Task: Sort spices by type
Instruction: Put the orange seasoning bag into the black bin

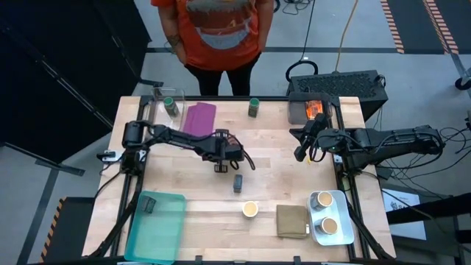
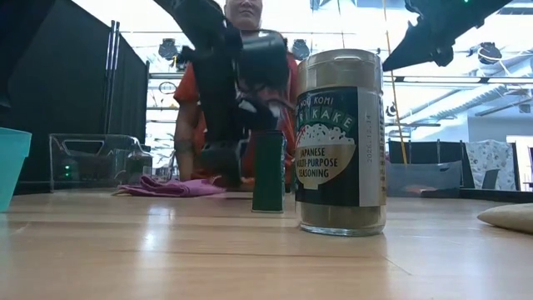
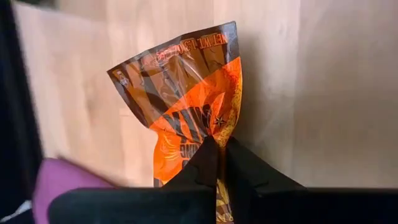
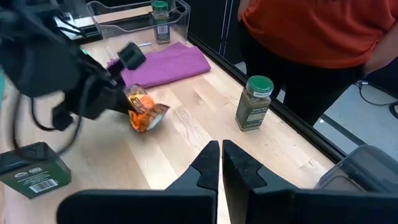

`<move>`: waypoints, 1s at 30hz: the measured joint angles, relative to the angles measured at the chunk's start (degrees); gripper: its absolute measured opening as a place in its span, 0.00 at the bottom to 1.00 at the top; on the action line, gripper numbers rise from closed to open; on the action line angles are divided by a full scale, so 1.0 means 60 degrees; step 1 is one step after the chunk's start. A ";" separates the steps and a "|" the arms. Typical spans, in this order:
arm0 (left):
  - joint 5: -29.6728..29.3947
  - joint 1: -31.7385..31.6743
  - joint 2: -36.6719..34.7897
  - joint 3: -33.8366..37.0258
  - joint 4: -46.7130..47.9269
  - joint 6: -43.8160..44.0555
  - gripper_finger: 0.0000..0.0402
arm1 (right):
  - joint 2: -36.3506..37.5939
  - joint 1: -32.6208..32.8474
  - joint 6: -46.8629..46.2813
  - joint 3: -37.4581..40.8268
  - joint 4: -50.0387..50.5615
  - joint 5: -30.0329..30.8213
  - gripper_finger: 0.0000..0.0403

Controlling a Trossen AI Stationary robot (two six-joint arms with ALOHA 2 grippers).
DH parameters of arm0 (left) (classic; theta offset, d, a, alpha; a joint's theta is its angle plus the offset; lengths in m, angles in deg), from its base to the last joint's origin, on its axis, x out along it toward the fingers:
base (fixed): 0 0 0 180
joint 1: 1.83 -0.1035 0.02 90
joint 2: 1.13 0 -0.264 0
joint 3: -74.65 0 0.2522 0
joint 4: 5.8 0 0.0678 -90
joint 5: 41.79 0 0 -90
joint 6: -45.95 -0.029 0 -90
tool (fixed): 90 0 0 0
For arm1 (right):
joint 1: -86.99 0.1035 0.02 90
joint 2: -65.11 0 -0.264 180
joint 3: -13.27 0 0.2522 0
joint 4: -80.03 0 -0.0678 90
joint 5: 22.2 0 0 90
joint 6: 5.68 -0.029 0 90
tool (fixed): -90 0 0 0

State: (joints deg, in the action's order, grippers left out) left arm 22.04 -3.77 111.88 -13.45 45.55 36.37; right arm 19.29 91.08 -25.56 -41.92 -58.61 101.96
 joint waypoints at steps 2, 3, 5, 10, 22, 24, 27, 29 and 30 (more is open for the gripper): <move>-0.0103 0.0085 -0.0161 -0.0150 0.0140 0.0004 0.04 | 0.0000 -0.0001 -0.0002 0.0001 0.0045 0.0001 0.00; -0.0139 0.0116 -0.0245 -0.0224 0.0187 0.0004 0.04 | 0.0000 0.0000 -0.0004 0.0002 0.0057 0.0001 0.00; -0.0368 0.0189 -0.0516 -0.0339 0.0428 0.0008 0.04 | 0.0000 -0.0004 -0.0004 0.0003 0.0079 0.0001 0.00; -0.0441 0.0630 -0.1544 -0.0418 0.0408 -0.0848 0.04 | 0.0004 0.0000 0.0227 0.0000 0.0091 0.0001 0.00; -0.1492 0.2956 -0.2520 -0.0418 -0.0054 -0.5843 0.03 | -0.0729 0.0024 -0.1958 -0.0007 -0.1035 -0.2172 0.02; -0.2135 0.3193 -0.2450 -0.0423 -0.0149 -0.6240 0.03 | -0.1377 0.0033 -0.2045 -0.0007 -0.1502 -0.2683 0.06; -0.2664 0.3399 -0.2439 -0.0415 -0.0272 -0.6409 0.03 | -0.2493 0.0031 -0.2387 -0.0004 -0.2466 -0.3015 0.13; -0.2697 0.3496 -0.2466 -0.0418 -0.0262 -0.6444 0.03 | -0.3123 0.0024 -0.2246 0.0004 -0.3296 -0.3089 0.19; -0.2718 0.3549 -0.2461 -0.0396 -0.0258 -0.6470 0.03 | -0.3373 -0.0032 -0.2099 0.0003 -0.3874 -0.3335 0.22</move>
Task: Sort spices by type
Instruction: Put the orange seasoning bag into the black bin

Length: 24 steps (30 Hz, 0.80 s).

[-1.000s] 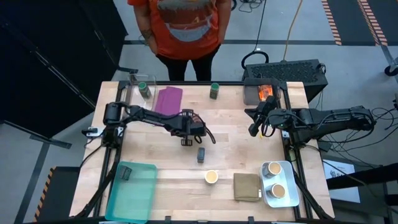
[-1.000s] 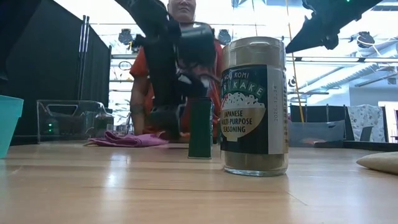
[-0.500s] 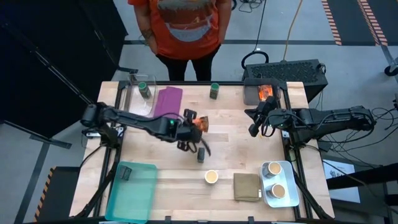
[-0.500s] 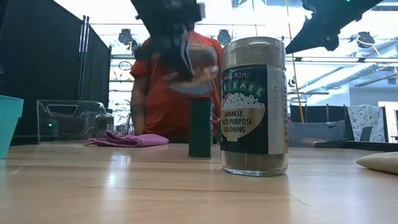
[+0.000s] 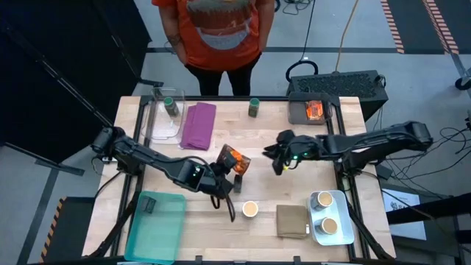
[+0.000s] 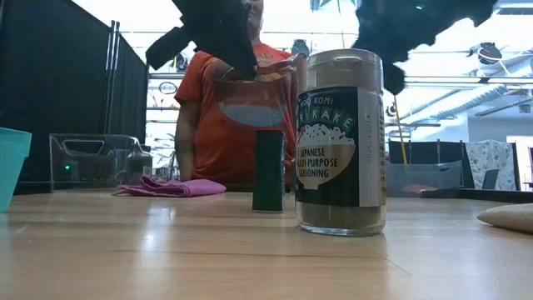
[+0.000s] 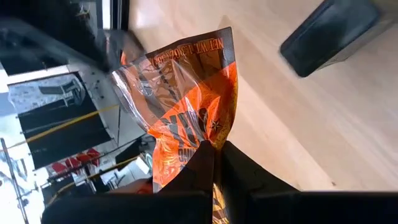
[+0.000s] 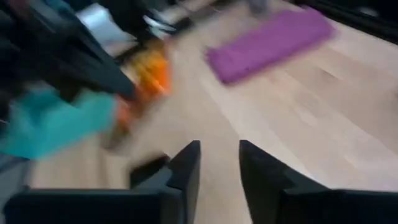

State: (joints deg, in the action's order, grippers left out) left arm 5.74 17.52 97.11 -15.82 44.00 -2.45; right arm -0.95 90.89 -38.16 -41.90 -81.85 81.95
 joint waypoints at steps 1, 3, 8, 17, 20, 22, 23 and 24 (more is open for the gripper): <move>-0.0001 0.0044 0.0009 0.0039 0.0005 -0.0023 0.03 | -0.0184 -0.0084 0.0083 -0.0026 -0.0537 -0.0301 0.25; -0.0006 0.0112 0.0010 0.0118 0.0084 -0.0025 0.03 | -0.0428 -0.0248 0.0078 -0.0125 -0.1302 -0.1084 0.31; -0.0014 0.0192 0.0010 0.0282 -0.0048 -0.0640 0.03 | -0.1121 -0.0296 0.0047 -0.0386 -0.2241 -0.1640 0.45; -0.0035 0.0234 0.0010 0.0300 -0.1031 -0.1335 0.03 | -0.2285 -0.0339 -0.0051 -0.1089 -0.2208 -0.2176 0.61; -0.0294 0.0239 0.0010 0.0305 -0.1283 -0.1331 0.03 | -0.2408 -0.0346 -0.0010 -0.1149 -0.2201 -0.2229 0.61; -0.0454 0.0246 0.0010 0.0306 -0.1265 -0.1340 0.03 | -0.2472 -0.0347 -0.0014 -0.1151 -0.2178 -0.2480 0.59; -0.0467 0.0252 0.0010 0.0306 -0.1281 -0.1340 0.03 | -0.2535 -0.0347 -0.0014 -0.1151 -0.2198 -0.2583 0.58; -0.0470 0.0252 0.0010 0.0306 -0.1297 -0.1344 0.03 | -0.2594 -0.0347 -0.0011 -0.1151 -0.2243 -0.2627 0.57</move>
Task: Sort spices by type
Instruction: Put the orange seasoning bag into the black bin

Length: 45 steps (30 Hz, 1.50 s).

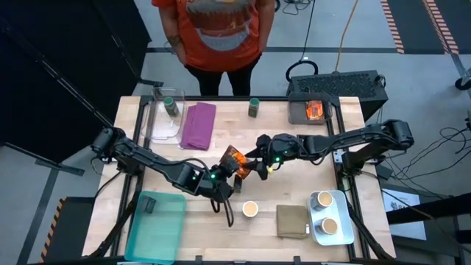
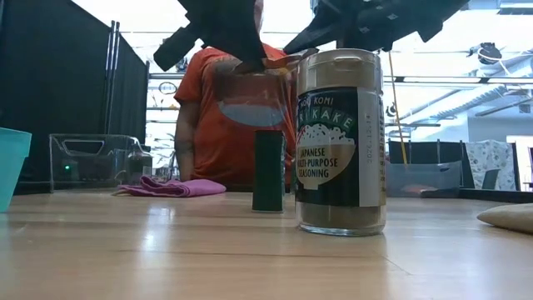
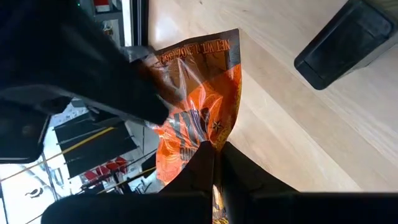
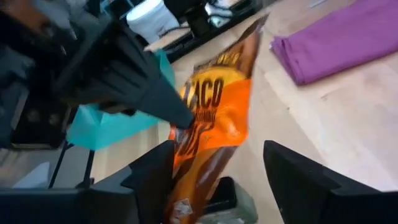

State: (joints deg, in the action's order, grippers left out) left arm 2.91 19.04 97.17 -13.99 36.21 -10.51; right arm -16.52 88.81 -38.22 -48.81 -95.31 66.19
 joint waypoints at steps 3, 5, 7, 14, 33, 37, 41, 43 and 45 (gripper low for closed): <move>0.0004 0.0000 0.0000 0.0000 -0.0058 -0.0153 0.03 | -0.0039 -0.0035 0.0011 0.0000 0.0037 -0.0050 0.52; 0.0004 0.0000 0.0000 0.0000 -0.0100 -0.0144 0.03 | -0.0028 -0.0091 0.0005 0.0000 0.0020 -0.0042 0.46; 0.0003 0.0000 0.0000 0.0000 -0.0158 0.0081 0.07 | 0.0008 -0.0117 0.0015 0.0000 0.0047 -0.0033 0.37; -0.0031 -0.0064 0.0000 0.0000 -0.0142 0.1446 0.30 | 0.0023 -0.0187 0.0357 0.0000 0.0039 0.0005 0.03; -0.1278 -0.0109 -0.0018 -0.0004 0.2623 0.6168 0.54 | 0.1208 -0.0153 0.0725 0.0001 0.1991 0.2214 0.00; -0.1290 -0.0109 -0.0018 -0.0004 0.3803 0.8181 0.54 | 0.1552 -0.0164 0.0195 0.0007 0.3562 0.3712 0.00; -0.1276 -0.0080 -0.0018 -0.0004 0.5166 1.0480 0.54 | 0.1834 -0.0256 -0.0473 0.0007 0.5038 0.4967 0.00; -0.1310 -0.0052 -0.0018 -0.0007 0.5886 1.1430 0.54 | 0.1859 -0.0381 -0.0828 0.0007 0.5487 0.5280 0.00; -0.1536 0.0022 -0.0018 -0.0004 0.6519 1.2245 0.54 | 0.1873 -0.0477 -0.1059 0.0007 0.5976 0.5434 0.00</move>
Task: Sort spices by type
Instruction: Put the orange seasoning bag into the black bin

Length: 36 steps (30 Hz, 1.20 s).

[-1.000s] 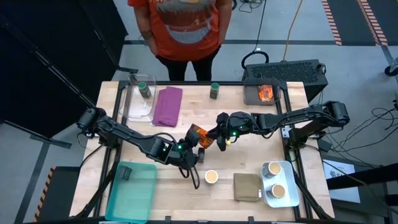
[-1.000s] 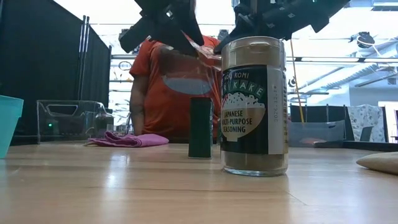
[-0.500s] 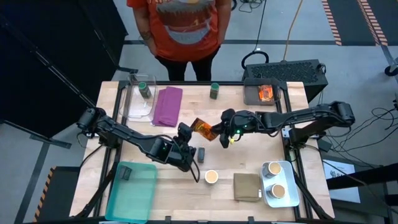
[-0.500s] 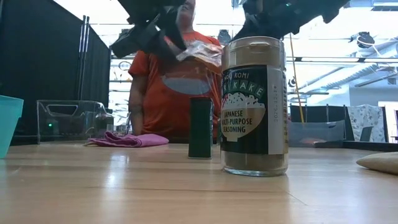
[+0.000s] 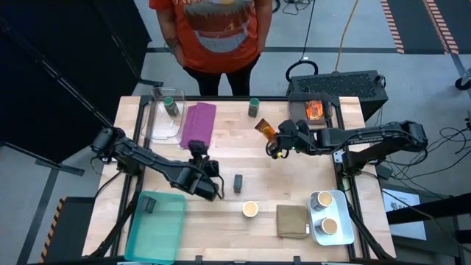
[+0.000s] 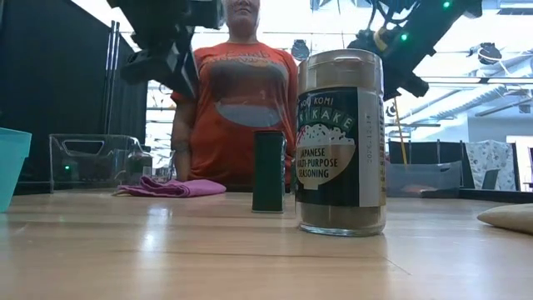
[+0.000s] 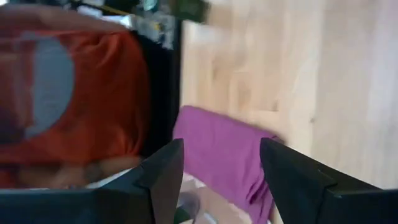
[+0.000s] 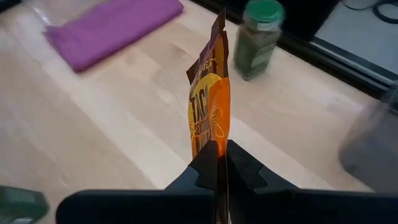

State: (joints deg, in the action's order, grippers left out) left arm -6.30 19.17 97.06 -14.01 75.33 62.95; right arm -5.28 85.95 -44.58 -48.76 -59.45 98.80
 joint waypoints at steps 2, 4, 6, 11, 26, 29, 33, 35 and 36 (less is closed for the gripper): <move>-0.0379 0.0172 -0.0050 0.0113 0.0376 0.0569 0.54 | -0.0006 -0.0065 -0.0097 -0.0003 0.0102 0.0092 0.00; -0.0901 0.0450 -0.0301 0.0508 0.0377 0.0804 0.54 | -0.0024 -0.0126 -0.0121 -0.0003 0.0254 0.0078 0.00; -0.1475 0.0738 -0.0774 0.1069 0.0171 0.1082 0.53 | -0.0029 -0.0150 -0.0124 0.0000 0.0269 0.0077 0.00; -0.1397 0.1331 -0.2466 0.2637 -0.1182 0.1519 0.46 | -0.0029 -0.0155 -0.0128 0.0000 0.0245 0.0105 0.00; 0.5512 -0.0342 -0.5606 0.6942 -1.3092 -0.5870 0.29 | -0.0018 -0.1756 -0.0077 -0.0656 0.1017 0.0345 0.00; 0.5511 -0.1059 -0.5604 0.6991 -1.3225 -0.5896 0.29 | -0.0030 -0.2100 -0.0042 -0.1458 0.2100 0.0513 0.00; 0.5469 -0.1874 -0.5657 0.6870 -1.3223 -0.6104 0.29 | -0.0051 -0.2704 0.0032 -0.2505 0.3584 0.0853 0.00; 0.5116 -0.2180 -0.5752 0.6856 -1.3247 -0.6143 0.29 | -0.0047 -0.3236 -0.0205 -0.2824 0.4378 0.0880 0.00; 0.4769 -0.2293 -0.5766 0.6852 -1.3201 -0.6139 0.29 | -0.0049 -0.3557 -0.0352 -0.2893 0.4743 0.0891 0.00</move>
State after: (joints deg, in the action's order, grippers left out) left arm 22.31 5.41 62.46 27.11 -3.88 26.12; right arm -5.57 64.61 -46.69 -66.12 -30.99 104.14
